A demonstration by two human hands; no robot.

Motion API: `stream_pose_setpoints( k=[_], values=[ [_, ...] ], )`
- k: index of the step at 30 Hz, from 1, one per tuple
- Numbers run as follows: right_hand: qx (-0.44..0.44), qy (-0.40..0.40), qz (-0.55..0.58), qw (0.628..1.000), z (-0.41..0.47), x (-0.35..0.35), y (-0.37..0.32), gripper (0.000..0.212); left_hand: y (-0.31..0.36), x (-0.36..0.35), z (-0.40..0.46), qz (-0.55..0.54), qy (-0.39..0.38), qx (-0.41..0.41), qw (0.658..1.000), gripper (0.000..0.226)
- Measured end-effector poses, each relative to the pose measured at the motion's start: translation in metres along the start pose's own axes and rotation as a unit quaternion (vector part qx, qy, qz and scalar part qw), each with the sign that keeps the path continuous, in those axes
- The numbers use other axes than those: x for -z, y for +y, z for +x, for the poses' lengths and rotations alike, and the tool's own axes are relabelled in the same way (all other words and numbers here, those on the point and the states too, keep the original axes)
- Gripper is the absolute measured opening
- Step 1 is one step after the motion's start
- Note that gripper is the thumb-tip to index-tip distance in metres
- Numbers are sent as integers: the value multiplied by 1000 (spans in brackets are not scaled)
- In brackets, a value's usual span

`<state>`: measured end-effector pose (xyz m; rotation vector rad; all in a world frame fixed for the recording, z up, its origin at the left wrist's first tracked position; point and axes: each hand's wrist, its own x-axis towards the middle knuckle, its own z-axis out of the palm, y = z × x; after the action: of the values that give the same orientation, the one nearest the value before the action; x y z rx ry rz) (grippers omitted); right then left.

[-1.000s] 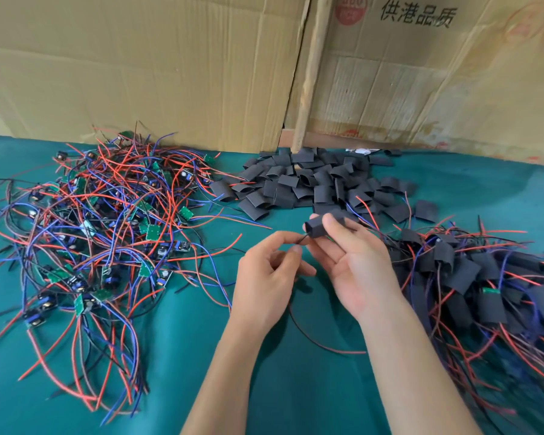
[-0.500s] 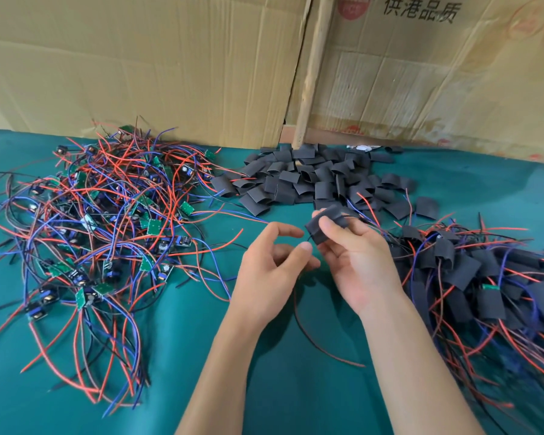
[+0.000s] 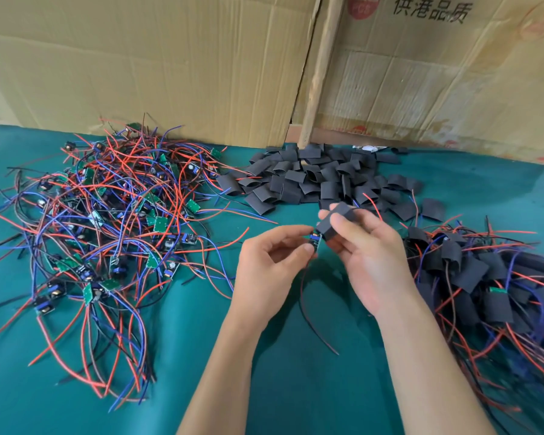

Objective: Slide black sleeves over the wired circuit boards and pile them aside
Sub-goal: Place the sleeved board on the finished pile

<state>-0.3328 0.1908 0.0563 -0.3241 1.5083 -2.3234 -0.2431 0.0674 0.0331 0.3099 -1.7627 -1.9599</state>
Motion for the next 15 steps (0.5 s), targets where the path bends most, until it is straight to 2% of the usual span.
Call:
stream_pose_setpoints(
  k=[3, 5, 8, 15],
  values=[
    [-13, -14, -47, 999, -2, -4, 2, 32, 0, 0, 0, 0, 19, 0, 1000, 25],
    [-11, -3, -60, 998, -2, -5, 3, 27, 0, 0, 1, -5, 25, 5, 1000, 22],
    [-14, -2, -57, 998, -3, -5, 3, 8, 0, 0, 1, -5, 15, 7, 1000, 23],
    [-63, -20, -8, 998, -4, -5, -1, 19, 1, 2, 0, -17, -1, 0, 1000, 20]
  ],
)
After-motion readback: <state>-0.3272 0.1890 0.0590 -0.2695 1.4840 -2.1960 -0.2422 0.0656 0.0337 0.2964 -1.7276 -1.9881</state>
